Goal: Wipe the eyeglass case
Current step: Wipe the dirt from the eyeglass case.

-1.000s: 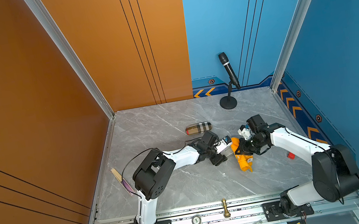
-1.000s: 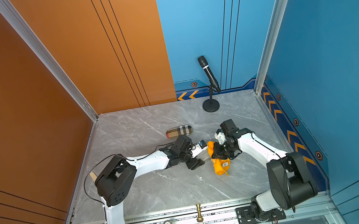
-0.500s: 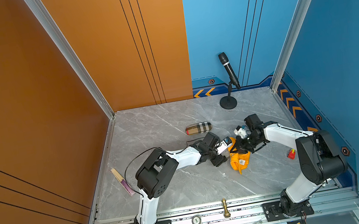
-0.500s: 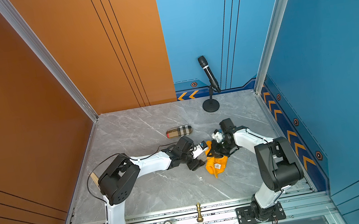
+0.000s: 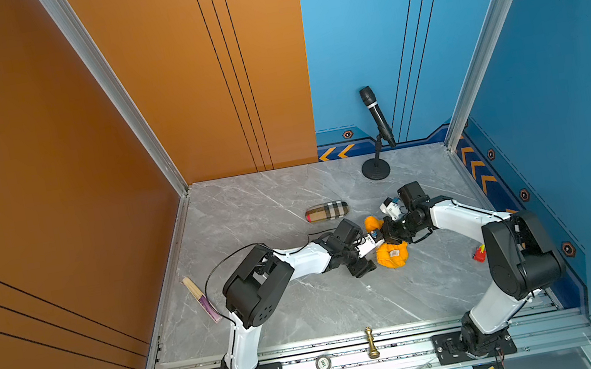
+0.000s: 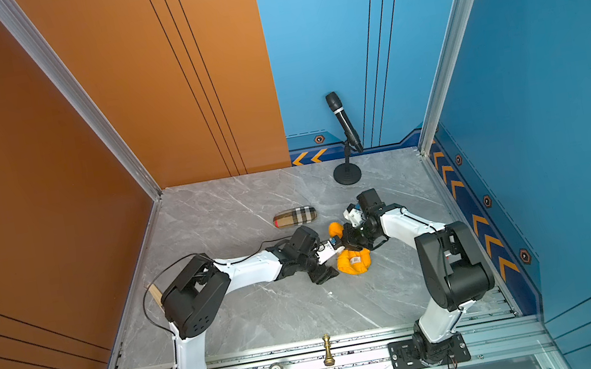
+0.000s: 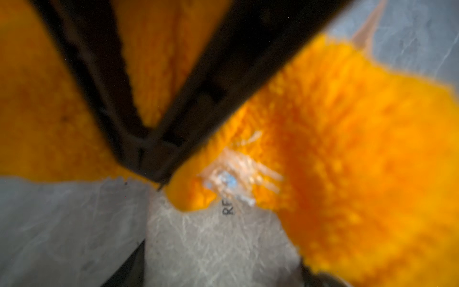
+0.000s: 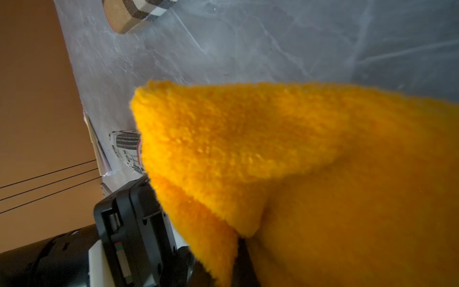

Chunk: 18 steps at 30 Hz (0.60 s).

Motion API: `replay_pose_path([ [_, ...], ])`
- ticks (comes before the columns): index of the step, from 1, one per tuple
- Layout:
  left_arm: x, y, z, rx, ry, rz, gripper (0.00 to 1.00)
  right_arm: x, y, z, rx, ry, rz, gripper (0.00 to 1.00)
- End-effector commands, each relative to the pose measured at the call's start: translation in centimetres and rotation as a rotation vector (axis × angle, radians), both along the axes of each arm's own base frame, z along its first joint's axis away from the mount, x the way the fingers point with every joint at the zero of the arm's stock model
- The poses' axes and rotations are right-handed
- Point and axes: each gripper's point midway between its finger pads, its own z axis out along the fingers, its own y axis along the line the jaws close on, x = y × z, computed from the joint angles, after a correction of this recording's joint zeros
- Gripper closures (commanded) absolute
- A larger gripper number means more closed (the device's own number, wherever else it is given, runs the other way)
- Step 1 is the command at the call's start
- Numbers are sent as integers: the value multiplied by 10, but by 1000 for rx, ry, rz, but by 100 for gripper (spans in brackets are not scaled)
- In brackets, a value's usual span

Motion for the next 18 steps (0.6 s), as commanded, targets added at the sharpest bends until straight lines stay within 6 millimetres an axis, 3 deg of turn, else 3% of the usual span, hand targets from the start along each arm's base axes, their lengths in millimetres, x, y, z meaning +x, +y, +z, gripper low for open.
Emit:
replay_pose_path([
  [1, -7, -32, 31, -119, -57, -75, 77, -9, -7, -15, 40, 66, -37, 100],
  [4, -6, -32, 32, -132, -58, -69, 77, -11, -44, -12, -34, 62, -70, 100],
  [9, -1, -32, 36, -163, -49, -47, 77, -23, -58, -18, -72, 85, -63, 100],
  [12, -1, -32, 36, -175, -48, -42, 78, -32, -45, -28, -67, 105, -35, 100],
  [18, 4, -32, 37, -193, -50, -21, 78, -44, 15, -28, 120, 126, 25, 100],
])
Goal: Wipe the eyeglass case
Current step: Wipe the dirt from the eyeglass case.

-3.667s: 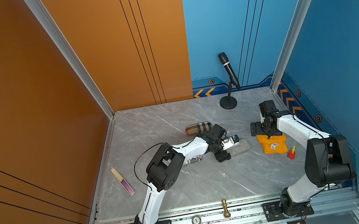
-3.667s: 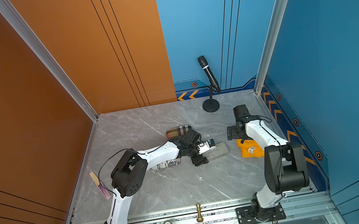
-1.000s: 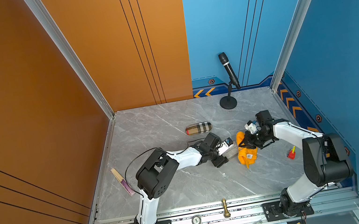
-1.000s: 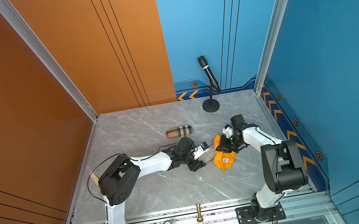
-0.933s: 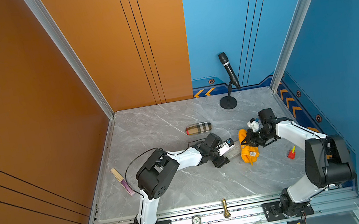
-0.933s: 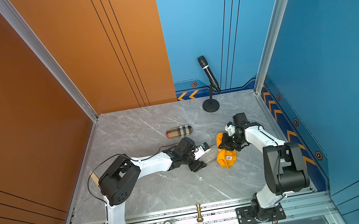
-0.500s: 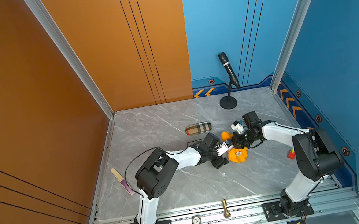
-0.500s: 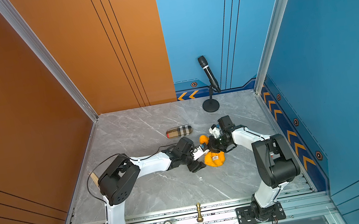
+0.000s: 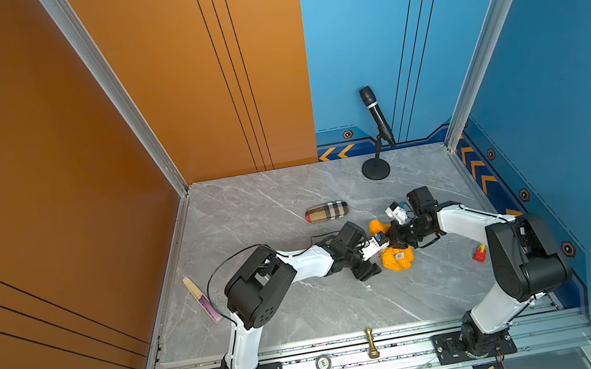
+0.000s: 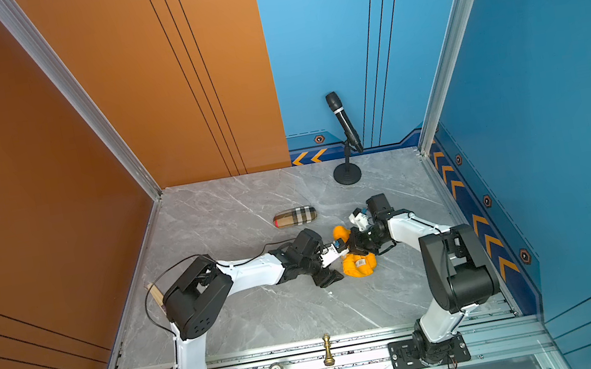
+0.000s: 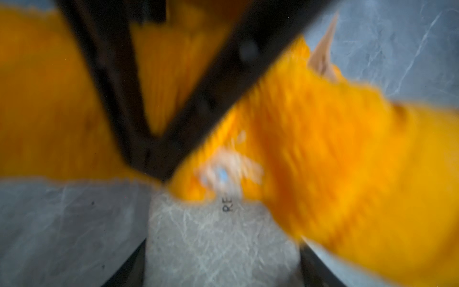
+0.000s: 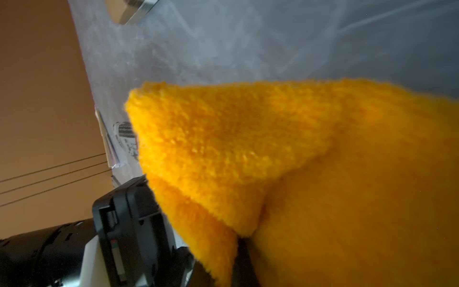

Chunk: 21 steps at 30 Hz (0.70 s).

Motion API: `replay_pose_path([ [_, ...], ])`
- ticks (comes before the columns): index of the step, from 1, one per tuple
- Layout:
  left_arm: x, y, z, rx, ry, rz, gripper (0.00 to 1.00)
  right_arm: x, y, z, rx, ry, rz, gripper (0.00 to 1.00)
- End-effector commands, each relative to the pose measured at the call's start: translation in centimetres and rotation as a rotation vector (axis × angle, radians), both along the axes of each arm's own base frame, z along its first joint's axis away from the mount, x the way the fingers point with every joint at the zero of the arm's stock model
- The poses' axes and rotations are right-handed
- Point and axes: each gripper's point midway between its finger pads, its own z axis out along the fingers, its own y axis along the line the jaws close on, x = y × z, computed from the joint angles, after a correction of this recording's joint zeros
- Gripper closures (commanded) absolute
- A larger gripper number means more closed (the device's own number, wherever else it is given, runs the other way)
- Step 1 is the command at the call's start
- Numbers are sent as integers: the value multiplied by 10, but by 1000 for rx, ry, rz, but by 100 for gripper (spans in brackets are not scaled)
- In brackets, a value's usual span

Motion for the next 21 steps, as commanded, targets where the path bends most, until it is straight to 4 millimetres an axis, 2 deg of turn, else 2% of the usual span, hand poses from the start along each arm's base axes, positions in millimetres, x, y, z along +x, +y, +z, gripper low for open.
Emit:
replay_pose_path([
  [1, 17, -21, 37, -159, -64, 12, 78, -22, 19, -19, 97, 118, -17, 100],
  [2, 17, -21, 38, -161, -66, 14, 78, -18, 13, -18, 118, 121, -48, 100],
  [4, 18, -19, 39, -163, -69, 19, 78, -10, -12, -20, 102, 128, -115, 100],
  [7, 18, -17, 41, -167, -74, 23, 78, -12, -47, -21, -28, 129, -114, 100],
  [12, 22, -13, 45, -193, -66, 54, 79, -17, -61, -21, -78, 126, -121, 100],
  [15, 25, -13, 48, -205, -68, 67, 79, -31, -46, -26, -94, 135, -61, 100],
  [19, 25, -13, 47, -203, -65, 67, 79, -44, 0, -24, -11, 136, 21, 100],
  [21, 26, -13, 49, -206, -66, 73, 79, -41, 16, -20, 51, 122, 21, 100],
])
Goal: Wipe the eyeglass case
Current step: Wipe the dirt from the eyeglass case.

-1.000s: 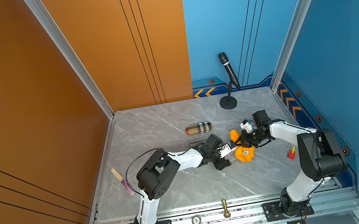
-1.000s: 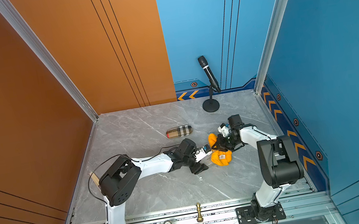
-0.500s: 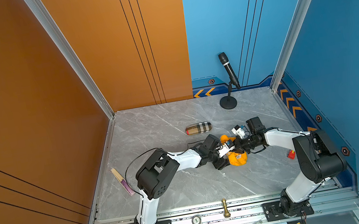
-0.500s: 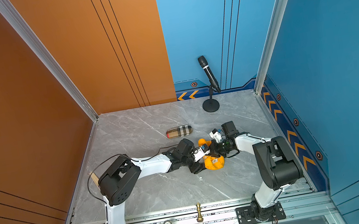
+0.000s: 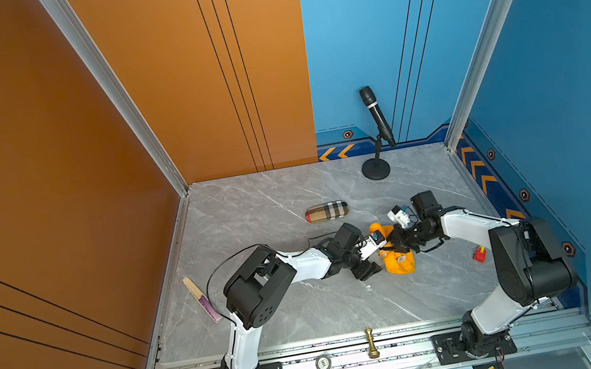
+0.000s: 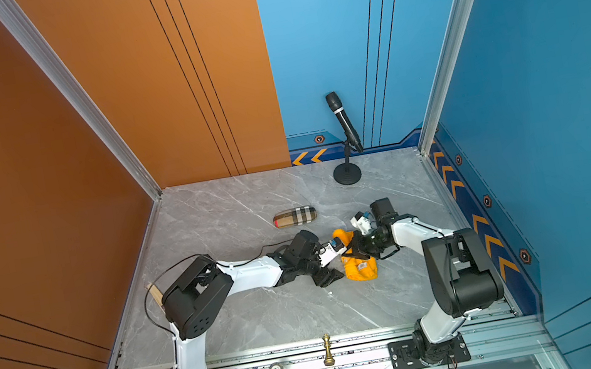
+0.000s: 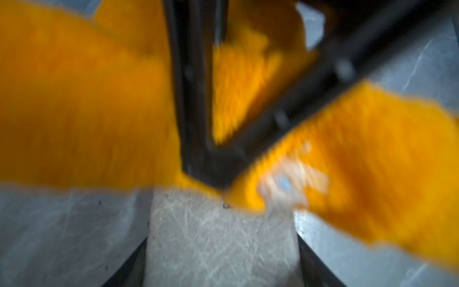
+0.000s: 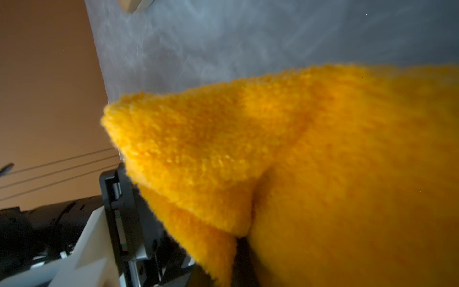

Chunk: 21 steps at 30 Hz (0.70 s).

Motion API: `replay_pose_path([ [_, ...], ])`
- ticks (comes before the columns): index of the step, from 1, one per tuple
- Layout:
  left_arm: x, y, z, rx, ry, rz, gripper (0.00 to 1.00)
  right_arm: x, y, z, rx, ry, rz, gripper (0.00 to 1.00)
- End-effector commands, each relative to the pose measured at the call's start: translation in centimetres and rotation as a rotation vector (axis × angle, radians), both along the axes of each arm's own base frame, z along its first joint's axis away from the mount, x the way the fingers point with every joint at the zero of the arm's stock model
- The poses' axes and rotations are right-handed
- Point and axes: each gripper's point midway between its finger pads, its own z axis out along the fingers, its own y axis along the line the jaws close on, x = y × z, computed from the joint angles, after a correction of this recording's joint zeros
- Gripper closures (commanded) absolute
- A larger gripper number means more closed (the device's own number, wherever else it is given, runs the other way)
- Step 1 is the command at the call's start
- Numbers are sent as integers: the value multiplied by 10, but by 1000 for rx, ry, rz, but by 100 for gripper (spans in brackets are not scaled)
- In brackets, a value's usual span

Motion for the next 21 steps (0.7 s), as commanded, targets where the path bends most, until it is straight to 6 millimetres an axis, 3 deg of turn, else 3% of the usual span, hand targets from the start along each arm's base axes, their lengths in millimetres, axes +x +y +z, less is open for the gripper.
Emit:
replay_pose_path([
  [1, 20, -12, 48, -143, -72, 36, 79, -22, 13, -20, 12, 110, -12, 100],
  [4, 19, -12, 50, -150, -72, 38, 79, -11, -8, -22, -7, 114, -77, 100],
  [9, 18, -10, 51, -151, -75, 44, 79, -2, -68, -24, -136, 112, -166, 100],
  [13, 19, -9, 56, -161, -70, 55, 80, -1, -81, -14, -200, 73, -167, 100],
  [16, 20, -8, 62, -169, -51, 83, 80, 4, -88, 13, -240, -26, -203, 100],
  [21, 24, -3, 91, -235, 64, 142, 80, 9, -99, 86, -306, -275, -276, 100],
])
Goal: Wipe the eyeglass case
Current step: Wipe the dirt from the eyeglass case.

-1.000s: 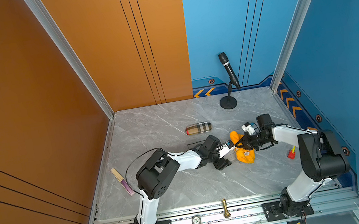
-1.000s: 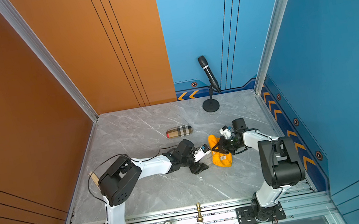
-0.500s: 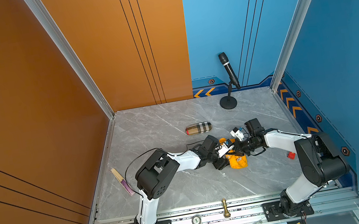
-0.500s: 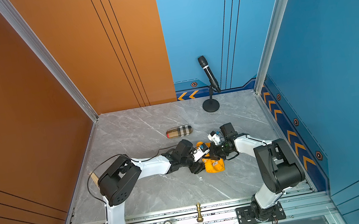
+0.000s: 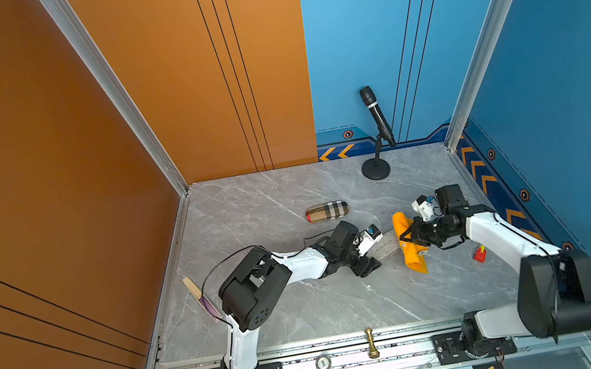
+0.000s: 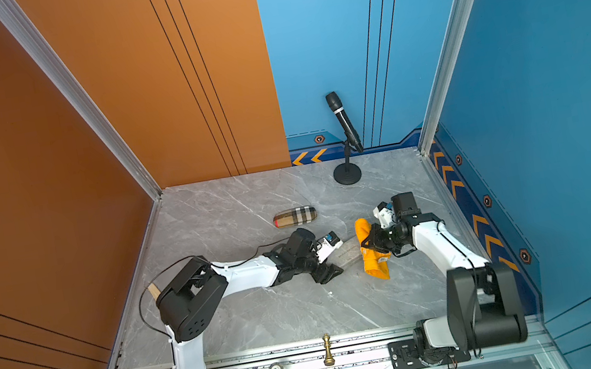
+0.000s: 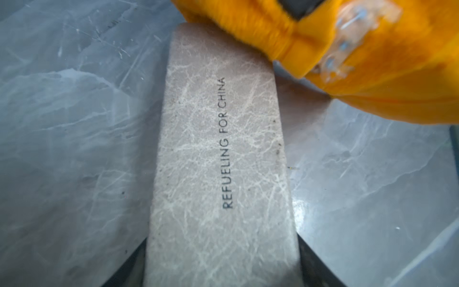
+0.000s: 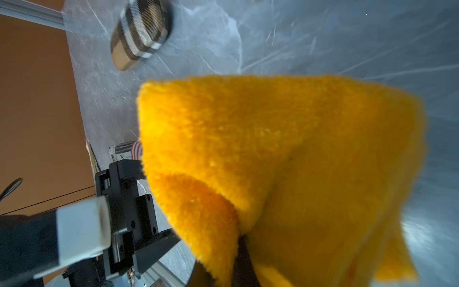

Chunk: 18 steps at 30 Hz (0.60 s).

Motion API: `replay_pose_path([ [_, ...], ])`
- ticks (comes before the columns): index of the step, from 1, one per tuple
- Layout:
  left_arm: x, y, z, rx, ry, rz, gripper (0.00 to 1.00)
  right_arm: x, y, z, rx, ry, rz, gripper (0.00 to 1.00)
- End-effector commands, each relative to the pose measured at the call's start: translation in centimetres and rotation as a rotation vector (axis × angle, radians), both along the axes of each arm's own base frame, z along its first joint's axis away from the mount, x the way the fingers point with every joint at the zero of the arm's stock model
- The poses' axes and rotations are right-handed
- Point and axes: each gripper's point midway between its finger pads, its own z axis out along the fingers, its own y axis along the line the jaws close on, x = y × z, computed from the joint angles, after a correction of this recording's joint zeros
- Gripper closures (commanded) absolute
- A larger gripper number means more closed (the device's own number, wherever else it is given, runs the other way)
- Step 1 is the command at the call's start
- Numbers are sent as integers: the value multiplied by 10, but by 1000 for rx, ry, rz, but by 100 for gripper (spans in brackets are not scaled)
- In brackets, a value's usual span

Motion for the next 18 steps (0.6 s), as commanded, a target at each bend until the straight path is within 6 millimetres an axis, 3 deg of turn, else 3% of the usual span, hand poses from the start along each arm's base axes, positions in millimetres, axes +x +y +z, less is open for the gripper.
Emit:
replay_pose_path([
  [1, 17, -7, 74, -182, 14, 51, 80, -4, -13, 42, -103, -121, -38, 100],
  [6, 18, -4, 97, -225, 190, 93, 82, -32, 4, 93, -153, -299, 49, 100],
  [9, 12, -8, 115, -290, 298, 100, 84, -54, 22, 109, -230, -371, 135, 100],
  [14, 1, -18, 156, -455, 420, 50, 83, -70, 65, 115, -157, -475, 221, 100],
  [18, -21, -20, 175, -485, 430, -39, 82, -52, 59, 107, -199, -481, 178, 100],
])
